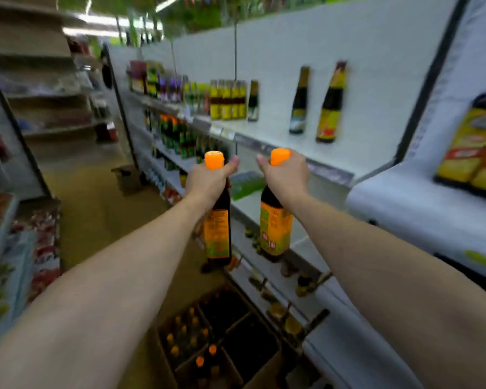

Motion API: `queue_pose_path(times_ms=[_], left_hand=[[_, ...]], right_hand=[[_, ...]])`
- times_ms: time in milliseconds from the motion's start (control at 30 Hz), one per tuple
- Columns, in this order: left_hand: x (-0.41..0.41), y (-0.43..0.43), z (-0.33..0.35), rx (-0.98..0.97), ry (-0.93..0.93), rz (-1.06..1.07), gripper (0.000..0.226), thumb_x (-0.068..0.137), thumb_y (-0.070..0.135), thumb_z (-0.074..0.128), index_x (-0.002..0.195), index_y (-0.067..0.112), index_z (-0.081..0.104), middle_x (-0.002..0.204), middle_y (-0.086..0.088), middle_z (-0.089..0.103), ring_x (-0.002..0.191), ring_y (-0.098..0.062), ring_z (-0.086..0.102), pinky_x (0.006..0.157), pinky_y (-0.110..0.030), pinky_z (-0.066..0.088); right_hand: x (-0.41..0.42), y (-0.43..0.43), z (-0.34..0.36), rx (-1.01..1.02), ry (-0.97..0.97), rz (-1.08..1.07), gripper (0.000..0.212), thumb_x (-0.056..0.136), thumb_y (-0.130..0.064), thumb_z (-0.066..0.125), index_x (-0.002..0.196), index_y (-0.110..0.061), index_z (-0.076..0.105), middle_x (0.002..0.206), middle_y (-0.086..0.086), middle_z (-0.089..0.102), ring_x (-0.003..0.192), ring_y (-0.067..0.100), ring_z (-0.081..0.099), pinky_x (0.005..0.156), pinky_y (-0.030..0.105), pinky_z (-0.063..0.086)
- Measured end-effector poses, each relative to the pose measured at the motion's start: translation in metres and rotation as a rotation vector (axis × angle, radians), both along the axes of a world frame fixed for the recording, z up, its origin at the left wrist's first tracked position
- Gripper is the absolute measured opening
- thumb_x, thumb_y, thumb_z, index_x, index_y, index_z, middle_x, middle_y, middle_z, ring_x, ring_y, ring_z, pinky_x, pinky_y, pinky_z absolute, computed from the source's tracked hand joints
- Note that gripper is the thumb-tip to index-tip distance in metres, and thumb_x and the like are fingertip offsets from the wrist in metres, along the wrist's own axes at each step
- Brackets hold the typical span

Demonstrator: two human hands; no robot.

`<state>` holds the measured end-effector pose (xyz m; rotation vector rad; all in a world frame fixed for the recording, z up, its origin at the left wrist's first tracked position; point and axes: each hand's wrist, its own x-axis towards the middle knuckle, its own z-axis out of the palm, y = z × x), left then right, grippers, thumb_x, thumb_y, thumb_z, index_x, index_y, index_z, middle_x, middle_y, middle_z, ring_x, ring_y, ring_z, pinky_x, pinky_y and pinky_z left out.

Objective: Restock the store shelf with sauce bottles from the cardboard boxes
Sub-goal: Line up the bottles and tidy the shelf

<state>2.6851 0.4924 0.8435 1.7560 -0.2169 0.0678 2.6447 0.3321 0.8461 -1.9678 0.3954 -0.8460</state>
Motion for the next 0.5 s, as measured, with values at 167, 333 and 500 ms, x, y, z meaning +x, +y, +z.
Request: queue_pose_path(times_ms=[167,333,500], left_hand=[[-0.053,-0.044,0.107,-0.126,-0.085,-0.087,0.056,0.081,0.055,0.082,0.048,0.014,0.062,0.059,-0.008,0.07,0.059,-0.025,0.069,0.075,-0.044,0.06],[-0.107,-0.099,0.17,-0.15,-0.153,-0.256,0.035,0.074,0.031,0.083,0.054,0.008,0.067,0.059,-0.007,0.07,0.06,-0.028,0.07,0.077,-0.047,0.061],[-0.164,-0.161,0.196,-0.15,-0.172,-0.499,0.02,0.078,0.021,0.078,0.065,0.008,0.069,0.06,-0.008,0.071,0.058,-0.025,0.068,0.075,-0.044,0.061]], right_hand=[[-0.073,-0.037,0.111,0.078,-0.113,-0.1,0.043,0.066,-0.051,0.073,0.059,-0.018,0.046,0.062,0.015,0.065,0.06,0.034,0.068,0.062,0.048,0.06],[-0.153,-0.077,0.18,0.158,-0.179,-0.2,0.009,0.061,-0.014,0.064,0.055,-0.008,0.061,0.056,0.015,0.068,0.054,0.033,0.067,0.064,0.055,0.061],[-0.233,-0.112,0.213,0.174,-0.237,-0.378,0.009,0.068,-0.004,0.066,0.074,-0.001,0.061,0.051,0.012,0.063,0.049,0.029,0.062,0.06,0.042,0.057]])
